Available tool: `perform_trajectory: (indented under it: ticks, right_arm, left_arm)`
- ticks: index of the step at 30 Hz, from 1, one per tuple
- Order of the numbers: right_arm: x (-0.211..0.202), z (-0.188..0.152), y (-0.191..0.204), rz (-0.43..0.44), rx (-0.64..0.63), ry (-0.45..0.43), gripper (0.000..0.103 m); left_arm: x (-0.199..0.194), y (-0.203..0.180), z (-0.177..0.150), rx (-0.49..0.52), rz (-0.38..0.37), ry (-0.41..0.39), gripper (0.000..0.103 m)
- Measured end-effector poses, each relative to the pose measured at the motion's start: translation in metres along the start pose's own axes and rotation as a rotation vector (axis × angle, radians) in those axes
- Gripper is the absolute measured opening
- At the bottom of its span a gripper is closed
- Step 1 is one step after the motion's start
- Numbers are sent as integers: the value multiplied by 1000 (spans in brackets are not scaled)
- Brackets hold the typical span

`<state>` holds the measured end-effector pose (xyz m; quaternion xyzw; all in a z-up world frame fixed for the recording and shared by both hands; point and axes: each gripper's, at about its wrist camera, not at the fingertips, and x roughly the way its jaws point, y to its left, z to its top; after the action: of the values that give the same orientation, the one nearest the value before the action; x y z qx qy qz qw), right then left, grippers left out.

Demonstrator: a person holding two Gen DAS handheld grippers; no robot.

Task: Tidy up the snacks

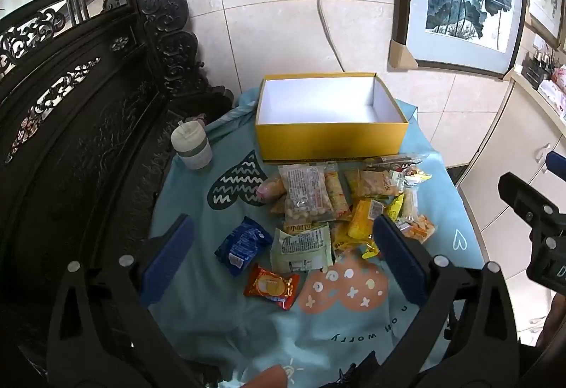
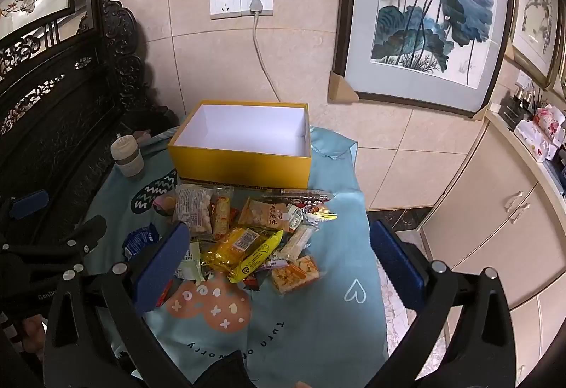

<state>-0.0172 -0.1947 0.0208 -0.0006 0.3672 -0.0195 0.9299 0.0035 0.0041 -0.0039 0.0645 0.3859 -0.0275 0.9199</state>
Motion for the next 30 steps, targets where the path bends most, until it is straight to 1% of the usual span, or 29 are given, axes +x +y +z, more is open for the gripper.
perform_trajectory:
  ticks: [6, 12, 20, 21, 30]
  right_arm:
    - [-9, 4, -2, 0, -1, 1, 102]
    - [2, -2, 3, 3, -2, 0, 102]
    - [-1, -4, 8, 3, -6, -2, 102]
    - [-8, -4, 9, 4, -9, -5, 102]
    - [-8, -5, 9, 2, -17, -4, 102]
  left_arm:
    - [4, 1, -2, -5, 1, 1, 101]
    - [2, 1, -2, -19, 1, -1, 101]
    - [1, 3, -3, -26, -1, -2, 101]
    - [0, 3, -4, -27, -2, -3, 101]
    - [-1, 5, -5, -27, -3, -2, 101]
